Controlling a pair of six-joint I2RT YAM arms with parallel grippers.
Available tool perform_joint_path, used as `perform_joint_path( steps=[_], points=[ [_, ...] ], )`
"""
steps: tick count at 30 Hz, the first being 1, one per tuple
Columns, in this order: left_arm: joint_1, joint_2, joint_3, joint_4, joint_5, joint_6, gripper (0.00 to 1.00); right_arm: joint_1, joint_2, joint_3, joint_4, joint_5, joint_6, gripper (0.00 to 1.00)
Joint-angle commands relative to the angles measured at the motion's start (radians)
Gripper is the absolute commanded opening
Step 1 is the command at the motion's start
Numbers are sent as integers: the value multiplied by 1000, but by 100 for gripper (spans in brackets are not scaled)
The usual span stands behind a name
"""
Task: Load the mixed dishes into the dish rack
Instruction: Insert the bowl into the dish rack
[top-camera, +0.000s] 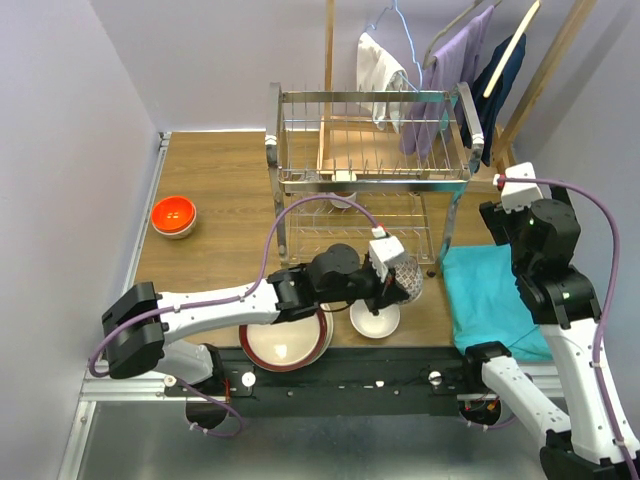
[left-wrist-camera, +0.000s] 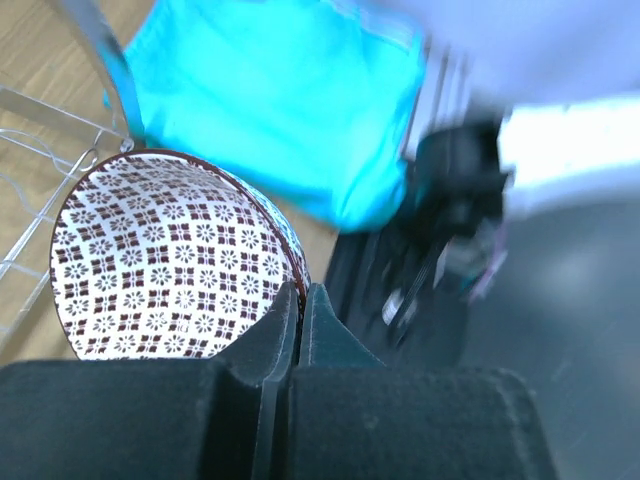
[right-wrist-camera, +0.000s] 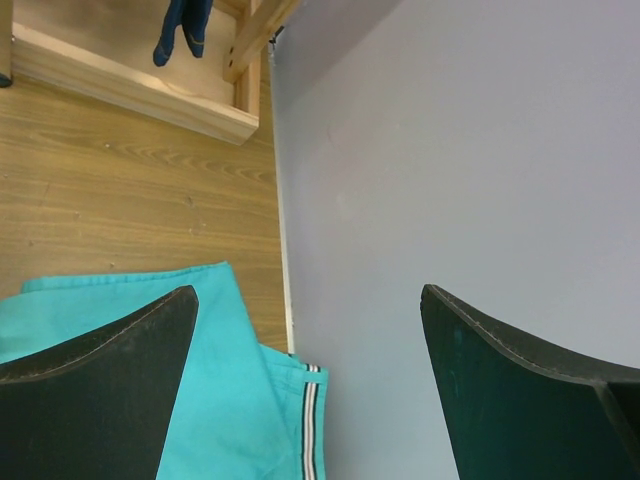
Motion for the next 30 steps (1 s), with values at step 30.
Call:
perform_joint_path(
  steps=[30],
  points=[
    [244, 254, -84, 748, -159, -917, 0, -174, 79, 87, -89, -18, -24, 100]
  ],
)
